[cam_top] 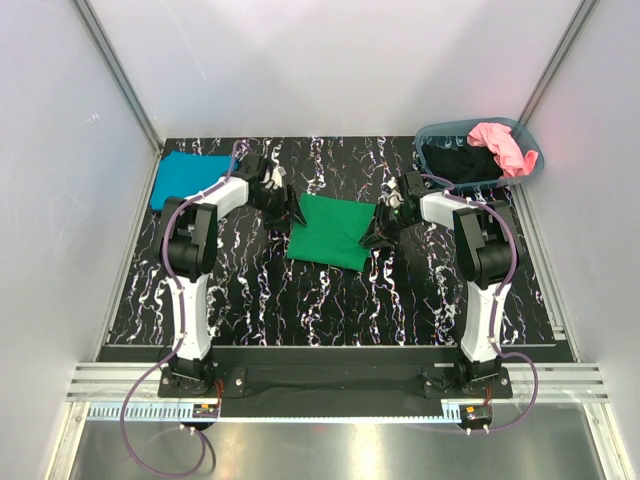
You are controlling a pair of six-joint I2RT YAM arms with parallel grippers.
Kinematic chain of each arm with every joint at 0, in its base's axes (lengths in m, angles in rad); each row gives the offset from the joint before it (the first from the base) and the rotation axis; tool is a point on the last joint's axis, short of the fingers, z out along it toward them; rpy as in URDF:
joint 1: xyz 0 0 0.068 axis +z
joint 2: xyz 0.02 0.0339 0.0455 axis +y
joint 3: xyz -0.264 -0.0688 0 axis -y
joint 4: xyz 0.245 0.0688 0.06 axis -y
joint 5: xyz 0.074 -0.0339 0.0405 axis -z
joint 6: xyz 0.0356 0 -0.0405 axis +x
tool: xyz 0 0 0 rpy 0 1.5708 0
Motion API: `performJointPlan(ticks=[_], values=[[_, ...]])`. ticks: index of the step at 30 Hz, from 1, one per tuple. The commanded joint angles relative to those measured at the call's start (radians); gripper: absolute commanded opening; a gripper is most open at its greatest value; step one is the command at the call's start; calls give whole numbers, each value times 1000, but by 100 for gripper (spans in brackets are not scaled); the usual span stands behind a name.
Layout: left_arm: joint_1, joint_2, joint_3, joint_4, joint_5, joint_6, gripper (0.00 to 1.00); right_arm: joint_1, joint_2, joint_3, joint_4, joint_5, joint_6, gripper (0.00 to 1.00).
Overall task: Fold and stack the t-shirts
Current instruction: Neatly place the folded tshirt to the corner
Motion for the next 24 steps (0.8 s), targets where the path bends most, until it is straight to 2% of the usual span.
performJointPlan(ticks=[1, 10, 13, 15, 16, 17, 18, 22, 24], values=[[-16, 60, -57, -25, -66, 13, 68, -4, 41, 21, -36, 49, -42, 30], [-33, 100, -49, 24, 2, -19, 64, -4, 16, 3, -27, 54, -34, 31], [-33, 98, -53, 33, -6, -37, 58, -4, 4, 3, -33, 54, -38, 30], [-35, 100, -43, 27, -10, -42, 43, -4, -4, 7, -41, 52, -44, 30], [-35, 113, 1, -12, -13, -43, 8, -4, -19, 13, -43, 40, -29, 31], [-35, 114, 1, -25, -23, -48, 8, -4, -19, 13, -43, 40, -28, 31], [-35, 114, 19, -40, -32, -51, 0, -4, -25, 15, -43, 35, -22, 31], [-44, 62, 120, -102, -70, -74, 0, -4, -94, 38, -38, 35, 22, 30], [-49, 31, 151, -140, -134, -91, 0, -4, -128, 44, -32, 32, 42, 30]])
